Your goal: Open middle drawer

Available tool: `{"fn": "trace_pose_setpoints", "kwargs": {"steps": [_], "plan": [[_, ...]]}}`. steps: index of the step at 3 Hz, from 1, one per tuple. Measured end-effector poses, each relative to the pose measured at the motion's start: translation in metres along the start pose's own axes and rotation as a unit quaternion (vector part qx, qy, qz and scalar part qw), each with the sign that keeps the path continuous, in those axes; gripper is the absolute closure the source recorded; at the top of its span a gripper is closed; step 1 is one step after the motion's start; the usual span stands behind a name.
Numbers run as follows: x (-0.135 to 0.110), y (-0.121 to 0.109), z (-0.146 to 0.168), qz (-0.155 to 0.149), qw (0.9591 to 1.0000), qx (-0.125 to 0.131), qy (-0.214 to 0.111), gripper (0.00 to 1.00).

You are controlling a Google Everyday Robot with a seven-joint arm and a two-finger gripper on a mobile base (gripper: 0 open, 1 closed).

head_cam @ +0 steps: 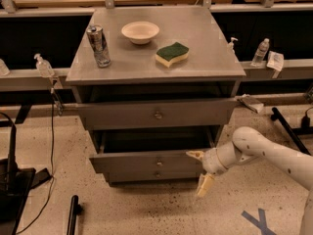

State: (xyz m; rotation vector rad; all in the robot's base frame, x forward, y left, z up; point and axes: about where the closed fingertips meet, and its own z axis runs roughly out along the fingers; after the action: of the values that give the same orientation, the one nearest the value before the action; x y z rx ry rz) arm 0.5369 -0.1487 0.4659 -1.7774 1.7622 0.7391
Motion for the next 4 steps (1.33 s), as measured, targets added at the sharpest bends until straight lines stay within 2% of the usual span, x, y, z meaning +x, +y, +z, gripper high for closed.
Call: {"fn": "trace_pose_setpoints", "kwargs": {"steps": [1,2,4], "plan": [[-0.011,-0.019,-0.008,-0.026,0.9995,0.009,0.012,0.00],[-0.003,-0.051,0.004,-0.037,0.9986,0.015,0.034,0.00],[0.024,-0.082,0.034,-0.027,0.9980,0.032,0.048,0.00]]}}
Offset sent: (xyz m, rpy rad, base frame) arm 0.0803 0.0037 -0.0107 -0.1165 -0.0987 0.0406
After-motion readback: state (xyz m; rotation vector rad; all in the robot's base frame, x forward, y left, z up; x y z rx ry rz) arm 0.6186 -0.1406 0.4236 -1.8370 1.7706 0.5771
